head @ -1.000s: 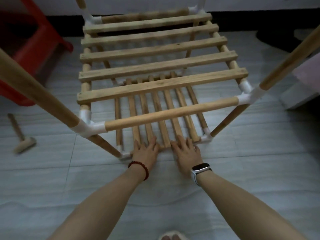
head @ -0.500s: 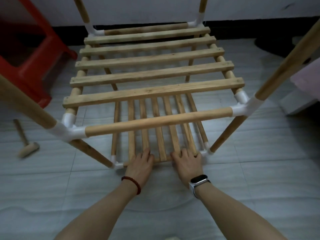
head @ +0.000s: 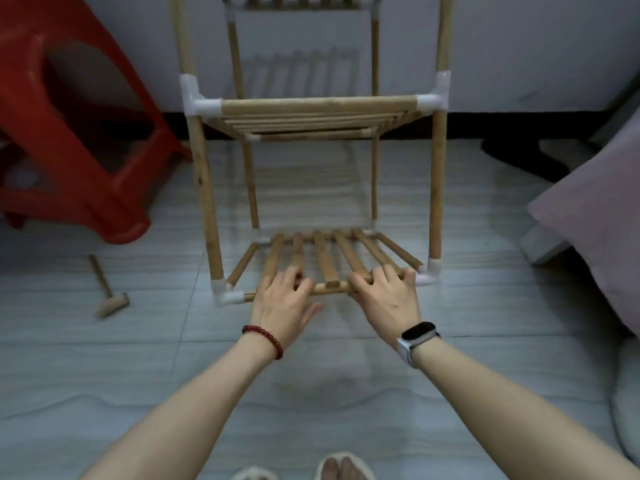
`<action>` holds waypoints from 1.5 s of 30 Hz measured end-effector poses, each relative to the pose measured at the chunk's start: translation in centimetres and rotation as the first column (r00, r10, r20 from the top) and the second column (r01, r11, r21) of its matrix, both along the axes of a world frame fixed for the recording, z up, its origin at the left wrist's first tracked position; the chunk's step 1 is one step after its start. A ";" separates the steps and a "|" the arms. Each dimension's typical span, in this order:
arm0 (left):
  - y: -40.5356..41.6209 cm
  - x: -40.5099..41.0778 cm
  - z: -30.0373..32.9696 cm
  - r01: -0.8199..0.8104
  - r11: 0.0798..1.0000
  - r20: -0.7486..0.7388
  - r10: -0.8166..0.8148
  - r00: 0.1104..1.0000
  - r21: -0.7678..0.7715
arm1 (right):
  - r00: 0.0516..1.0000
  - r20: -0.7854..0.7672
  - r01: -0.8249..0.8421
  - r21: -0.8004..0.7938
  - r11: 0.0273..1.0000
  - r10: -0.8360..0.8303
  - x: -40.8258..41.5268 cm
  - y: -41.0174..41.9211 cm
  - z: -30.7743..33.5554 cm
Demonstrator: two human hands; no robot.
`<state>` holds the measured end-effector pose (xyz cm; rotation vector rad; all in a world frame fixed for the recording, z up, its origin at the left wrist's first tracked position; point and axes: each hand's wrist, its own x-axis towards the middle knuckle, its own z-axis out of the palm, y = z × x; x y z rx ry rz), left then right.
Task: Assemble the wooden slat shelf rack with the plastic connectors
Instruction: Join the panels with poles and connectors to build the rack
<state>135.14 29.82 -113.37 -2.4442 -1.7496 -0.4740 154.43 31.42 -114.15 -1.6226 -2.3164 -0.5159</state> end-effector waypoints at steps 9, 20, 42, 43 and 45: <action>0.0 -0.9 2.2 -0.011 0.967 0.025 0.005 1.000 0.255 | 0.999 0.022 -0.050 0.151 0.987 0.047 -0.5 -0.4 3.5; 1.6 -1.0 5.8 -0.032 0.903 0.051 0.012 0.999 0.429 | 0.995 0.005 -0.100 0.270 0.958 0.103 -0.7 1.6 7.8; -1.6 -1.7 8.0 -0.142 0.967 0.099 0.123 0.987 0.212 | 0.946 -0.316 -0.067 0.027 0.997 0.072 -0.8 -2.2 10.0; -2.6 -2.3 7.7 -0.141 0.963 0.137 0.111 0.984 0.230 | 0.926 -0.369 -0.075 0.039 0.996 0.084 -0.3 -2.9 9.8; -4.8 -3.8 6.5 -0.152 0.952 0.212 0.096 0.972 0.267 | 0.877 -0.481 -0.013 -0.031 0.999 -0.003 0.7 -4.6 9.0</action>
